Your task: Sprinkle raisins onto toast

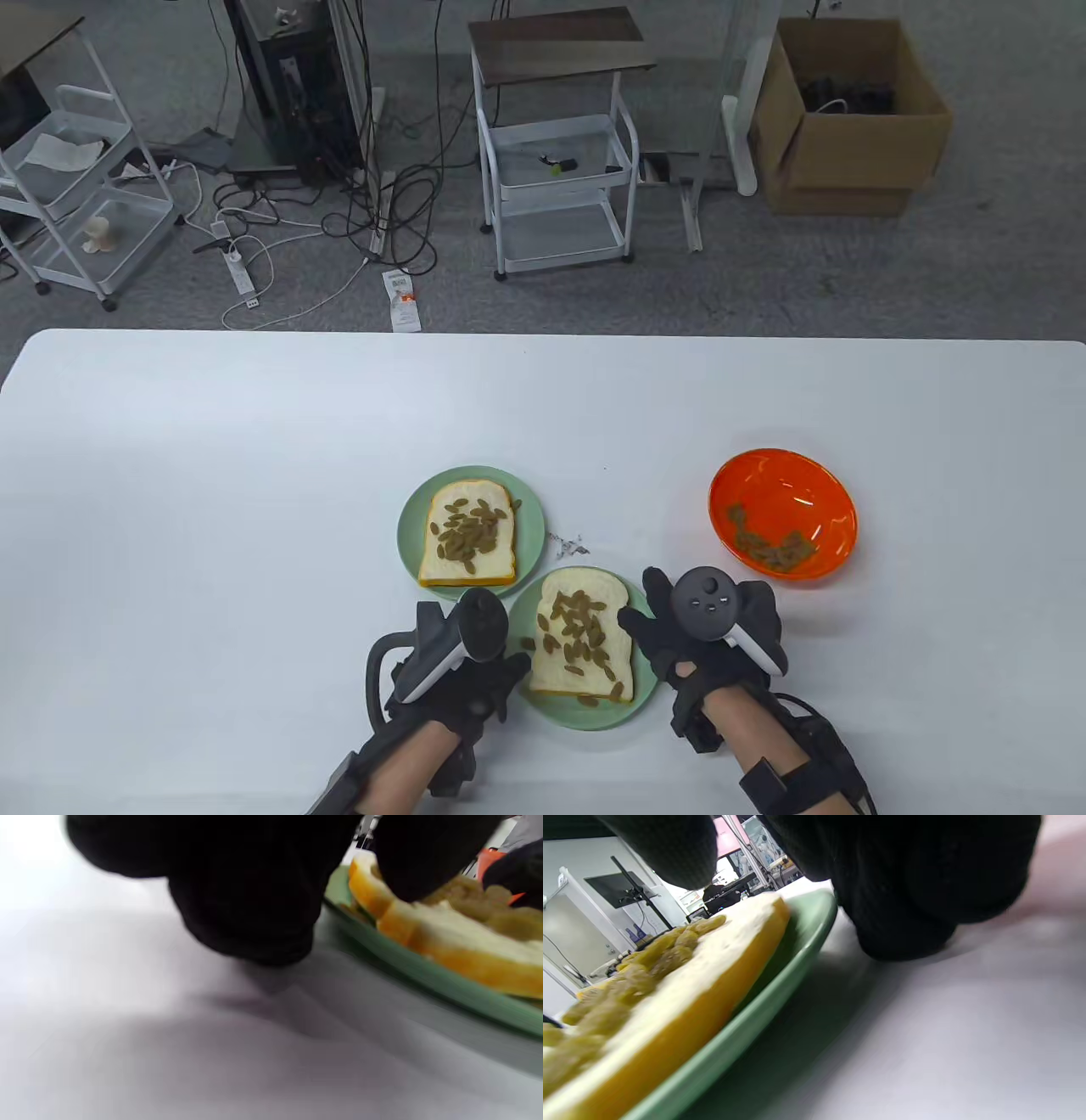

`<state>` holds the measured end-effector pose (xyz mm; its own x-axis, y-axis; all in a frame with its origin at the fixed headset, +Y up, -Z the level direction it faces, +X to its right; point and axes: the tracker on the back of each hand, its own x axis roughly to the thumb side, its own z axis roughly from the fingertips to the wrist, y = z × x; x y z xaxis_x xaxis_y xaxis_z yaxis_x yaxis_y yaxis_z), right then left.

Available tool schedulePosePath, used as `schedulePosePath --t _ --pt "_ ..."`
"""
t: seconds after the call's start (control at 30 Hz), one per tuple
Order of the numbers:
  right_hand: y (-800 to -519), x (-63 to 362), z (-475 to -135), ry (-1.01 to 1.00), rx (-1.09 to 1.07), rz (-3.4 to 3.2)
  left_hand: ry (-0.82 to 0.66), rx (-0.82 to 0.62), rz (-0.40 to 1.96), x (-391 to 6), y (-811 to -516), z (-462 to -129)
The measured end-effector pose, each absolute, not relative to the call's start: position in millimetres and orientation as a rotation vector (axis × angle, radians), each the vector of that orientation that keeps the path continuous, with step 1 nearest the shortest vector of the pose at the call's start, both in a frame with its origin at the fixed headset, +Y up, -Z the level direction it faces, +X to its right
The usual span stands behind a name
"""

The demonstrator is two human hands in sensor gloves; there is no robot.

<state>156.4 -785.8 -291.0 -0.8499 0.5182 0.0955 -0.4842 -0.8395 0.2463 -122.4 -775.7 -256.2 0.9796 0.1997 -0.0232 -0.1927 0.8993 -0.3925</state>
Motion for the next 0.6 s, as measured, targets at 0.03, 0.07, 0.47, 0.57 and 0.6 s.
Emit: schedulePosePath --t 0.03,0.07,0.47,0.57,0.6 --pt "-787.2 157.3 -292.5 0.244 0.185 2.556 -0.01 -0.414 0.212 -122.4 -777.5 -257.1" --pt "-788.0 157.9 -292.6 0.246 0.154 2.54 -0.009 -0.403 0.224 -122.7 -778.2 -258.0" --pt "-792.1 186.8 -296.2 0.353 -0.023 2.106 -0.027 -0.17 0.406 -135.1 -752.0 -253.8" --pt "-796.0 194.7 -297.8 0.421 -0.005 1.928 -0.043 -0.117 0.489 -140.7 -747.8 -253.1" --pt "-798.0 196.5 -298.3 0.437 0.0 1.852 -0.047 -0.119 0.536 -141.8 -747.9 -253.7"
